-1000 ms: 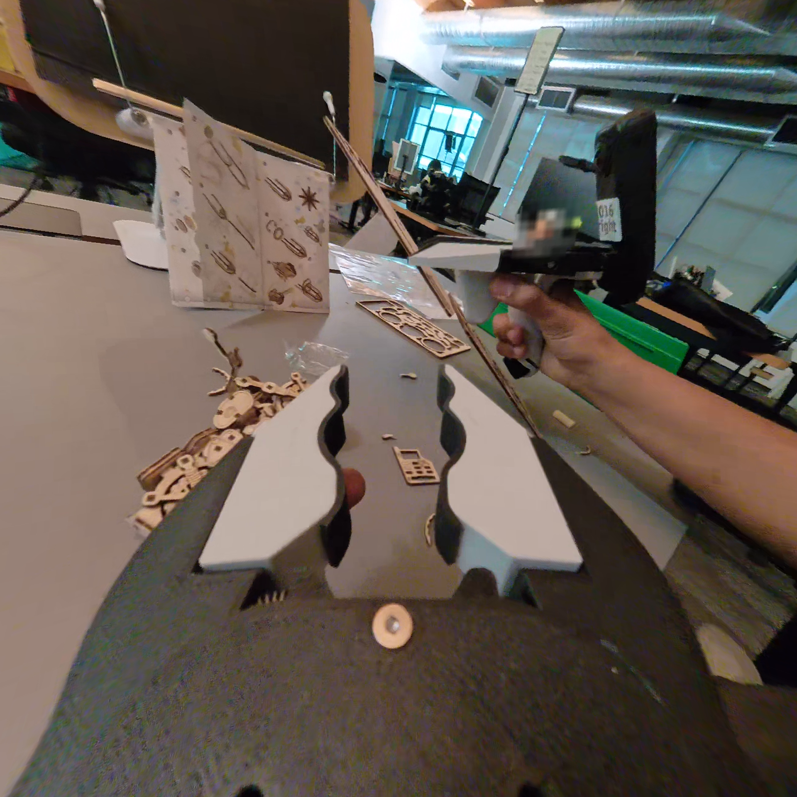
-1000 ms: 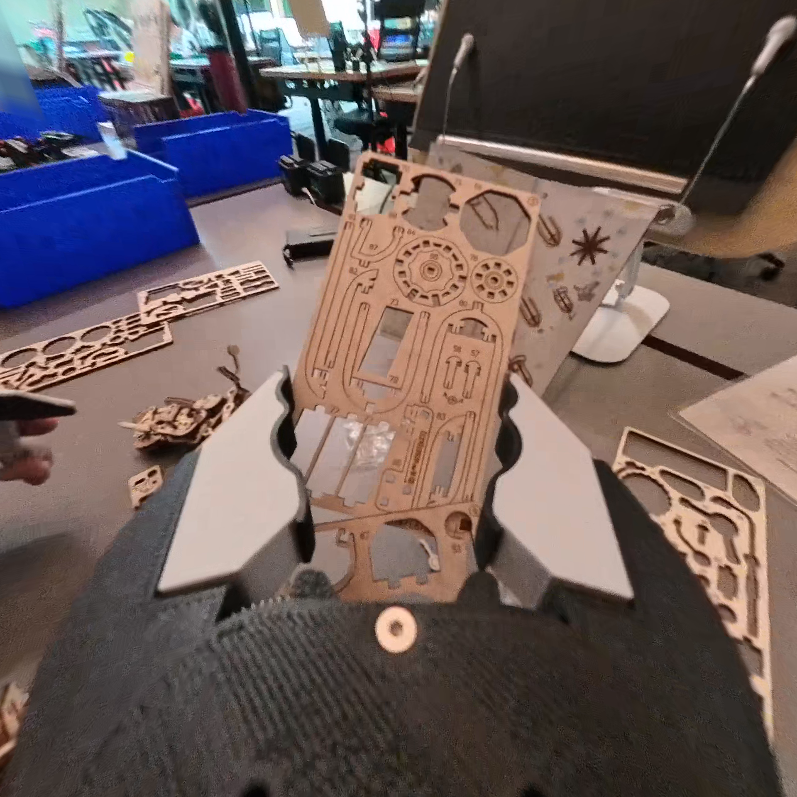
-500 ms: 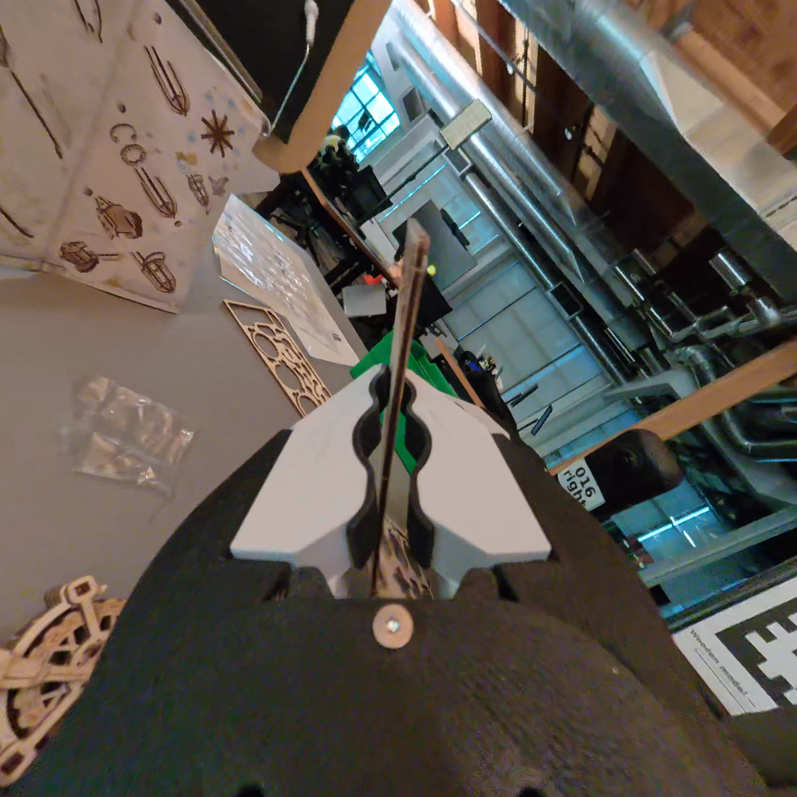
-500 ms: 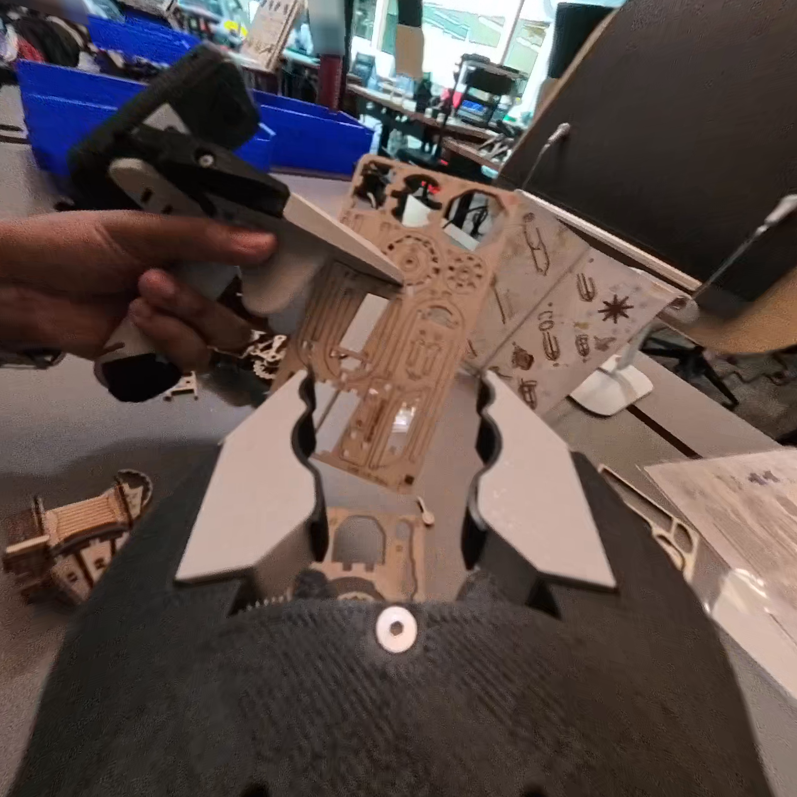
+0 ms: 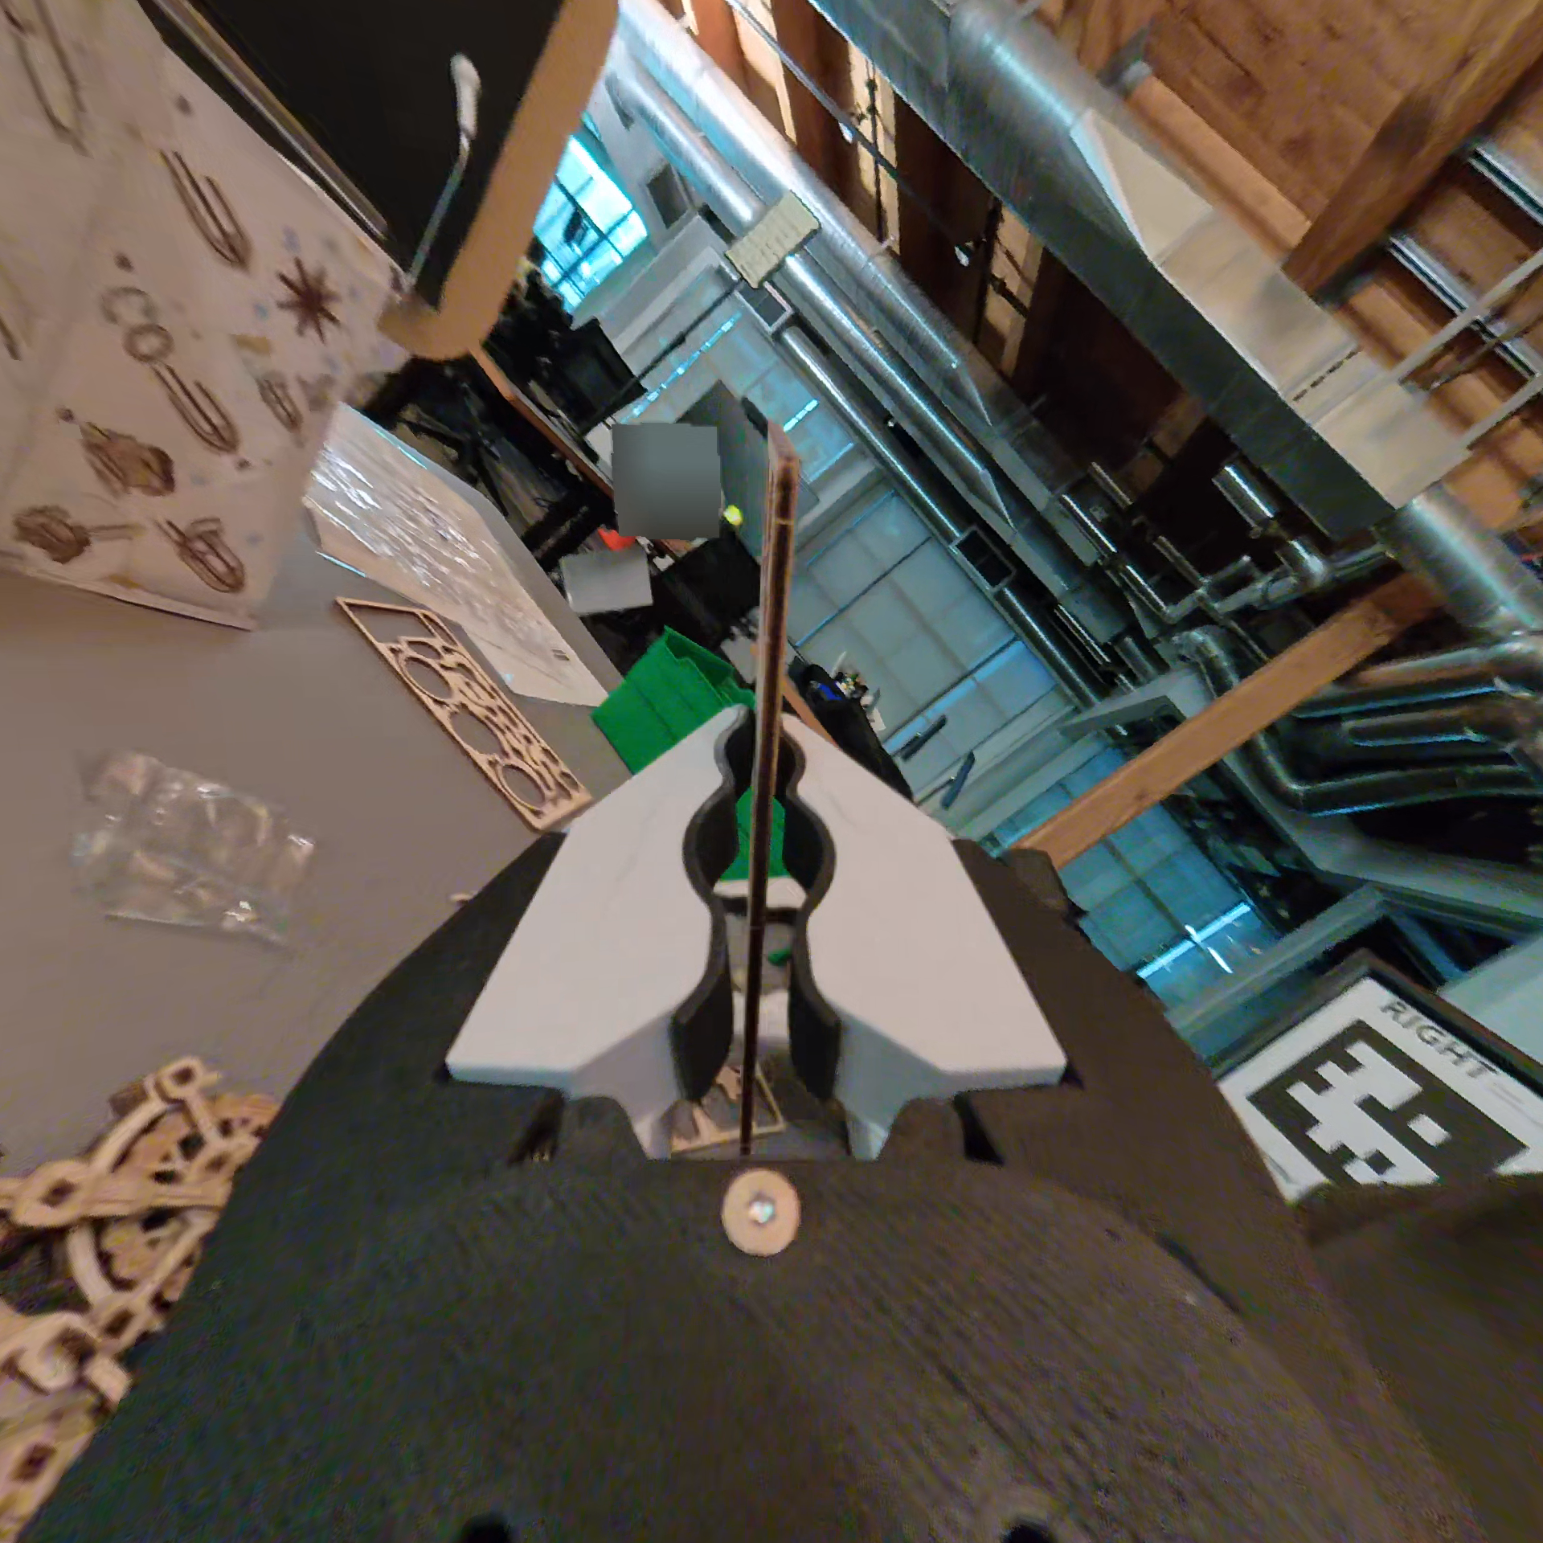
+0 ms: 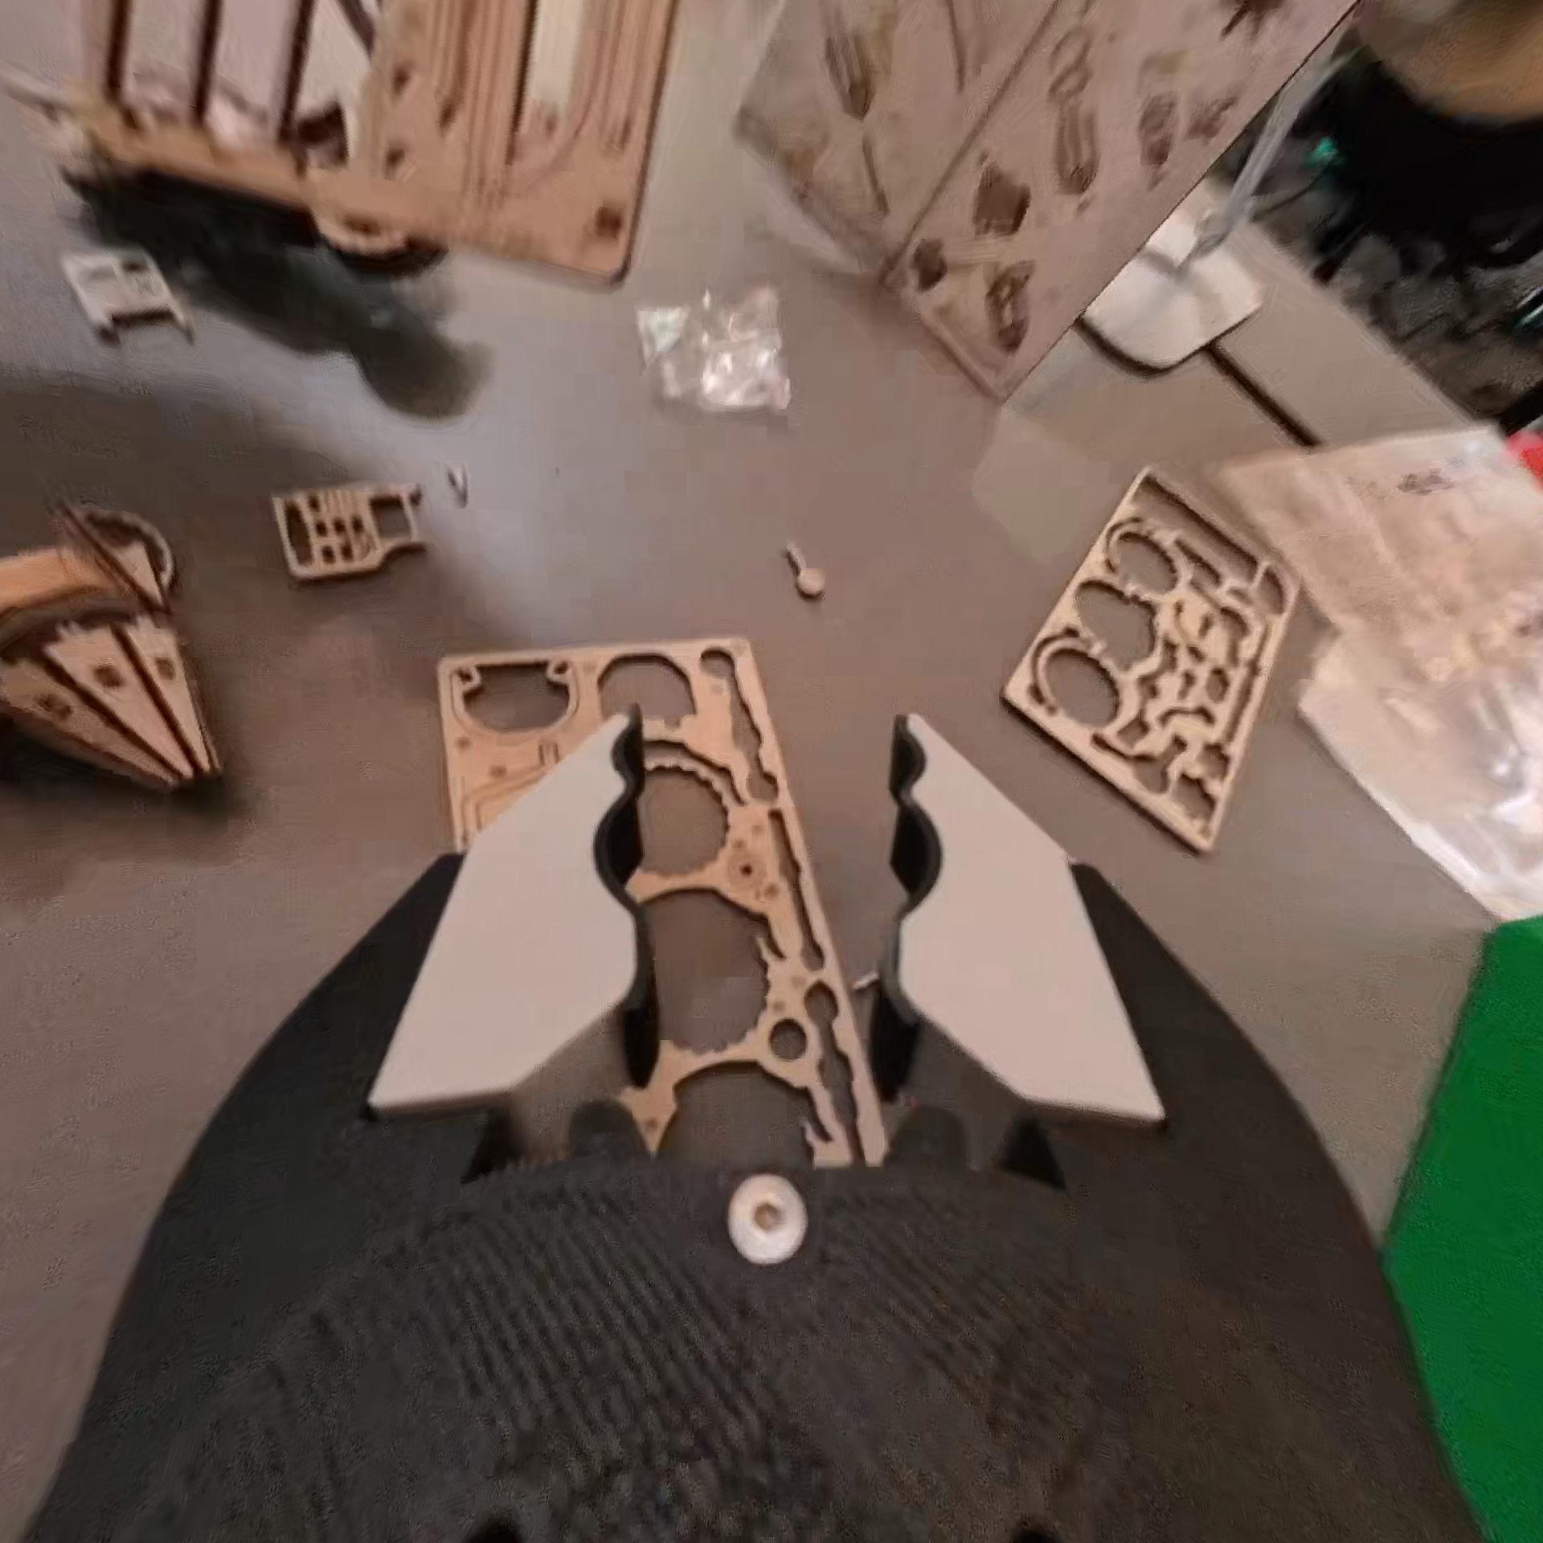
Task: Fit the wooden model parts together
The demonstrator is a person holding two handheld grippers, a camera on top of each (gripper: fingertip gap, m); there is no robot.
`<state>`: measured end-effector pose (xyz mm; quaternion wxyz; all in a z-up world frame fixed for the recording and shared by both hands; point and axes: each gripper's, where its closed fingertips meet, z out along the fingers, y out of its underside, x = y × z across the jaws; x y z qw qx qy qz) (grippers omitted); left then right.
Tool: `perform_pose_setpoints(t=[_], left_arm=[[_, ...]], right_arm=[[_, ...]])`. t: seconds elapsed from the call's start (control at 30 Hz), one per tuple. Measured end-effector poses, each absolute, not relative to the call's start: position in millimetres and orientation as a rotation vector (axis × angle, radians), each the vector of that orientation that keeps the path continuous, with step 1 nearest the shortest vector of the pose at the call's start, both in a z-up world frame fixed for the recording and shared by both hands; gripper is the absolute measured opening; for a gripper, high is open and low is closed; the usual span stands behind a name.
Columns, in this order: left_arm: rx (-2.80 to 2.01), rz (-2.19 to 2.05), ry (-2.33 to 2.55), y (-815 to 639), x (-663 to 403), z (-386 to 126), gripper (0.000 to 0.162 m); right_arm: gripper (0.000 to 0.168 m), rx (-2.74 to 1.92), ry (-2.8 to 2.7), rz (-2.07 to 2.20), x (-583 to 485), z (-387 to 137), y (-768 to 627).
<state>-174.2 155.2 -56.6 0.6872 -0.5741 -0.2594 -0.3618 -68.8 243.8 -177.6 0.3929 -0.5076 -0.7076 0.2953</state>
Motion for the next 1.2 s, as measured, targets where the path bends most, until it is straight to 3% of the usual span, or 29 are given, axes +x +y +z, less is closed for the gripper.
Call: perform_pose_setpoints(t=[0.1, 0.23, 0.27, 0.33, 0.53, 0.6, 0.7, 0.8, 1.0, 1.2], left_arm=[[-1.310, -0.943, -0.488, 151.2, -134.1, -53.5, 0.000], [-1.415, -0.992, -0.353, 152.3, -82.6, -58.1, 0.000], [-1.452, -0.998, -0.317, 153.1, -70.4, -60.6, 0.000], [-1.488, -0.996, -0.266, 154.9, -50.7, -62.9, 0.000], [-1.617, -1.011, -0.154, 163.5, 6.6, -80.9, 0.000], [-1.663, -1.006, -0.104, 167.0, 24.4, -88.7, 0.000], [-1.669, -0.976, -0.087, 174.0, 33.8, -91.8, 0.000], [-1.657, -0.900, -0.121, 182.3, 29.6, -92.9, 0.020], [-1.629, -0.999, -0.099, 182.1, 38.1, -92.3, 0.000], [-1.626, -1.001, -0.216, 184.0, 28.8, -102.0, 0.000]], right_arm=[[0.043, -1.159, -1.573, 1.141, -71.7, -109.8, 224.2], [0.050, -1.268, -1.375, 1.751, -56.8, -68.3, 203.8], [0.046, -1.279, -1.343, 1.874, -50.1, -62.7, 200.5], [0.020, -1.279, -1.294, 2.005, -35.1, -56.2, 198.2], [0.023, -1.336, -1.338, 1.991, 10.8, -75.4, 193.9], [0.005, -1.352, -1.315, 2.037, 20.5, -74.1, 195.8], [0.004, -1.402, -1.281, 2.080, 28.7, -76.0, 201.6], [0.000, -1.413, -1.274, 2.127, 36.4, -76.0, 199.6], [0.006, -1.499, -1.275, 2.039, 37.7, -95.8, 195.0], [0.008, -1.537, -1.319, 1.992, 29.8, -110.1, 193.9]])
